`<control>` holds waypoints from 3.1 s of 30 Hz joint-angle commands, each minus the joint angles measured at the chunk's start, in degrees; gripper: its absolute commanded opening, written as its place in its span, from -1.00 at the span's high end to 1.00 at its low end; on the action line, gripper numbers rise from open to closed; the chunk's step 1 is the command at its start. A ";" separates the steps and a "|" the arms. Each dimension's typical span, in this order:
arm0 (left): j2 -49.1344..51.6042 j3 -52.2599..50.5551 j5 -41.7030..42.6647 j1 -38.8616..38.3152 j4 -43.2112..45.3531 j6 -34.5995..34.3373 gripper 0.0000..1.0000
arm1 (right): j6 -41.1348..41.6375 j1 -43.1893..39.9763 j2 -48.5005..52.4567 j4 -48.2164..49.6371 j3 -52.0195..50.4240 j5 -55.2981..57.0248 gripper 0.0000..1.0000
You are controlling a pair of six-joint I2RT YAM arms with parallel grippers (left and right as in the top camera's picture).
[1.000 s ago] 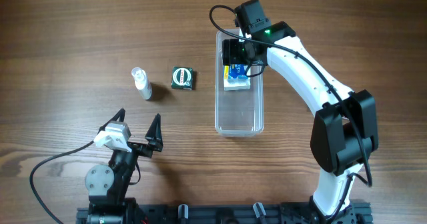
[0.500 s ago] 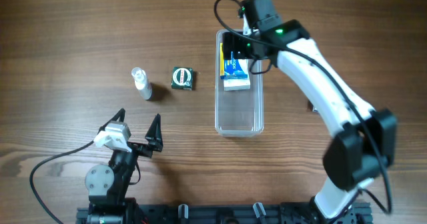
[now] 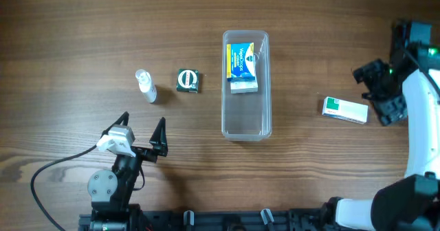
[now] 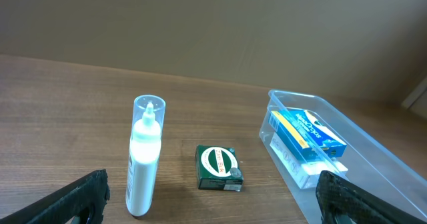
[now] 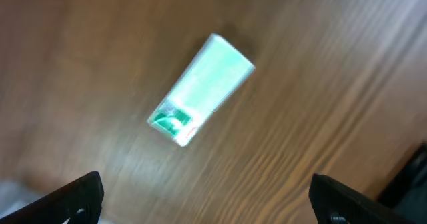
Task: Pack container
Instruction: 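Move right gripper to the white-green Panadol box and grasp it, then carry the Panadol box into the container's near end and release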
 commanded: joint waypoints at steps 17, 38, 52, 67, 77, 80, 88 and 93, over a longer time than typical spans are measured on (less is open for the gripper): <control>-0.24 -0.28 0.26 0.37 -0.13 0.90 -0.99 | 36.28 -1.84 4.44 24.30 -21.14 -2.38 -0.97; -0.24 -0.28 0.26 0.37 -0.11 0.90 -0.99 | 36.13 -1.88 16.48 26.29 -21.14 2.10 -0.80; -0.24 -0.28 0.26 0.37 -0.13 0.90 -1.00 | 36.63 -1.88 16.48 25.92 -21.14 -3.06 -0.23; -0.24 -0.28 0.26 0.37 -0.13 0.90 -1.00 | 22.73 -1.84 14.80 26.29 -18.80 4.52 0.14; -0.24 -0.28 0.26 0.37 -0.11 0.90 -0.99 | -18.25 14.32 6.97 30.10 0.13 -1.36 0.04; -0.24 -0.28 0.26 0.37 -0.13 0.90 -1.00 | -25.29 23.54 6.58 34.93 0.94 -5.22 0.14; -0.24 -0.28 0.26 0.37 -0.11 0.87 -1.00 | -33.24 35.39 7.13 42.56 0.92 -5.22 0.00; -0.24 -0.28 0.26 0.37 -0.13 0.90 -0.99 | -33.22 38.29 10.93 42.45 0.90 -5.27 -0.06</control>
